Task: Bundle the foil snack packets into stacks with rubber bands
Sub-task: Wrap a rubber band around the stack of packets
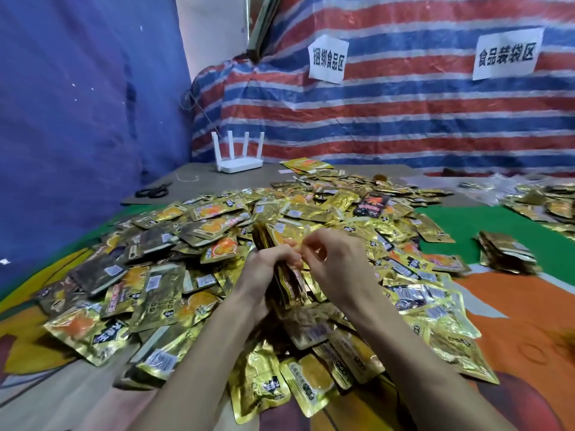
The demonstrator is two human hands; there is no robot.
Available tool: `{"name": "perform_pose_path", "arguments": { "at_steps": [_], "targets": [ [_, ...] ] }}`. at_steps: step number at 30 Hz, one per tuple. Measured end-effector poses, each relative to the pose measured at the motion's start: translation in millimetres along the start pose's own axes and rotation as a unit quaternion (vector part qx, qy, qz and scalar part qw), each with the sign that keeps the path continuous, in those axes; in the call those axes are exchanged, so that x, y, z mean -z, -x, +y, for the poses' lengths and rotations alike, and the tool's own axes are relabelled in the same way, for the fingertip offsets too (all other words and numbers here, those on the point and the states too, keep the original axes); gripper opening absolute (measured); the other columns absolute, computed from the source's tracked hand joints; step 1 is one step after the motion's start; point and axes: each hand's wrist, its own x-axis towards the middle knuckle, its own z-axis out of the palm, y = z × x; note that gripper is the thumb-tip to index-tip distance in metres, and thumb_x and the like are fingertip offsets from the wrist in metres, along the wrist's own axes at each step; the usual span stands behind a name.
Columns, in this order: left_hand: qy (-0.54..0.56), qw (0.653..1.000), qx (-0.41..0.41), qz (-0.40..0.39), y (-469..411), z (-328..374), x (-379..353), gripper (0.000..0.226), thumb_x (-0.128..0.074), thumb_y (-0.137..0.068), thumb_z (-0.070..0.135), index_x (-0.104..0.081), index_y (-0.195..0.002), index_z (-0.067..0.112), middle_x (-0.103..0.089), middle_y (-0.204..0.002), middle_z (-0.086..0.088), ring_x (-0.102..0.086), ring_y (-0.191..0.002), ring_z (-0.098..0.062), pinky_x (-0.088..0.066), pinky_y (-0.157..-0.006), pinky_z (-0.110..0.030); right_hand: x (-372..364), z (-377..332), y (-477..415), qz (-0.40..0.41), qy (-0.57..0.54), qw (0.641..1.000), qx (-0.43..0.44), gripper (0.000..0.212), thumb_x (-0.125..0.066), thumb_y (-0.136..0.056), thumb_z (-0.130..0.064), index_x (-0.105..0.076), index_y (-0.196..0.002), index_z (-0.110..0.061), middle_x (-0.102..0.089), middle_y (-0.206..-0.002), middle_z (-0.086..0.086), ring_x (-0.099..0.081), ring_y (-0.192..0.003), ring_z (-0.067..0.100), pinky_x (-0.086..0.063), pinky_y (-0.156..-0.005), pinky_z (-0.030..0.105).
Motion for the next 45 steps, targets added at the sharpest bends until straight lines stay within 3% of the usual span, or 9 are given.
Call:
{"name": "perform_pose_path", "arguments": {
  "at_steps": [7, 12, 16, 20, 23, 30, 35, 40, 45],
  "targets": [
    [-0.016, 0.999, -0.028, 0.043, -2, -7, -3, 0.051, -0.078, -0.060, 0.013, -0.071, -0.109, 0.001, -0.066, -0.082, -0.015, -0.064, -0.066, -0.023, -0.054, -0.055, -0.033, -2, 6, 4, -0.016, 0.029, 0.999, -0.021, 0.013, -0.067, -0.095, -0.016, -0.074, -0.096, -0.006, -0.068, -0.089, 0.009, -0.062, -0.078, 0.023, -0.053, -0.072, 0.041],
    [-0.034, 0.999, -0.028, 0.019, -2, -7, -1, 0.012, -0.078, -0.057, 0.013, -0.075, -0.068, 0.019, -0.064, -0.067, -0.008, -0.064, -0.059, -0.022, -0.052, -0.051, -0.034, -2, 8, 8, -0.090, -0.151, 0.974, -0.146, 0.011, -0.069, -0.093, -0.016, -0.076, -0.087, -0.010, -0.071, -0.076, 0.003, -0.063, -0.070, 0.014, -0.053, -0.067, 0.036],
    [0.011, 0.999, 0.048, 0.003, -2, -1, -2, 0.032, -0.070, -0.057, 0.010, -0.070, -0.088, 0.009, -0.060, -0.070, -0.012, -0.058, -0.060, -0.024, -0.048, -0.058, -0.032, 14, 14, 3, -0.152, -0.481, 0.808, -0.303, 0.014, -0.061, -0.090, -0.001, -0.067, -0.078, 0.003, -0.063, -0.074, 0.012, -0.057, -0.071, 0.020, -0.049, -0.067, 0.027],
    [0.056, 0.993, 0.084, -0.066, -2, -1, -3, 0.040, -0.062, -0.062, 0.005, -0.052, -0.100, 0.006, -0.054, -0.068, -0.008, -0.051, -0.056, -0.020, -0.045, -0.057, -0.031, 25, 16, 2, -0.138, -0.690, 0.632, -0.325, 0.010, -0.056, -0.071, -0.012, -0.061, -0.062, -0.009, -0.059, -0.071, 0.010, -0.062, -0.071, 0.023, -0.047, -0.086, 0.035],
    [0.059, 0.988, 0.095, -0.108, 0, -2, -5, 0.030, -0.059, -0.064, 0.004, -0.053, -0.093, 0.007, -0.052, -0.063, -0.005, -0.052, -0.056, -0.017, -0.042, -0.060, -0.031, 25, 18, 2, -0.114, -0.744, 0.584, -0.303, 0.024, -0.048, -0.077, -0.004, -0.072, -0.073, -0.004, -0.067, -0.084, 0.011, -0.063, -0.072, 0.022, -0.054, -0.083, 0.034],
    [0.029, 0.984, 0.086, -0.153, 2, -2, -5, 0.013, -0.058, -0.064, 0.008, -0.070, -0.066, 0.013, -0.058, -0.066, -0.003, -0.055, -0.057, -0.015, -0.045, -0.066, -0.033, 11, 13, 5, -0.096, -0.677, 0.670, -0.289, 0.047, -0.067, -0.080, 0.001, -0.068, -0.125, -0.014, -0.072, -0.124, 0.010, -0.074, -0.098, 0.029, -0.064, -0.065, 0.033],
    [-0.003, 0.997, 0.074, -0.010, -1, -1, 0, 0.031, -0.066, -0.056, 0.013, -0.069, -0.086, 0.007, -0.065, -0.081, -0.008, -0.058, -0.063, -0.022, -0.047, -0.059, -0.031, 8, 18, 6, -0.058, -0.627, 0.726, -0.276, 0.059, -0.080, -0.071, -0.001, -0.066, -0.128, -0.009, -0.070, -0.125, 0.014, -0.070, -0.111, 0.036, -0.063, -0.073, 0.049],
    [0.101, 0.978, -0.076, 0.164, -7, -1, 0, 0.019, -0.072, -0.061, 0.009, -0.071, -0.078, 0.018, -0.061, -0.066, -0.001, -0.059, -0.055, -0.018, -0.049, -0.050, -0.028, 2, 15, 12, -0.087, -0.484, 0.825, -0.279, 0.083, -0.097, -0.057, -0.026, -0.065, -0.134, -0.019, -0.069, -0.128, 0.003, -0.066, -0.118, 0.023, -0.063, -0.078, 0.047],
    [0.182, 0.948, -0.174, 0.195, -5, 3, -3, 0.031, -0.073, -0.061, 0.014, -0.066, -0.092, 0.015, -0.068, -0.078, 0.000, -0.068, -0.069, -0.018, -0.056, -0.055, -0.036, -8, -4, 20, -0.152, -0.358, 0.888, -0.247, 0.093, -0.095, -0.059, -0.035, -0.054, -0.142, -0.025, -0.059, -0.131, -0.017, -0.061, -0.118, 0.003, -0.058, -0.094, 0.043]
  ]
}}
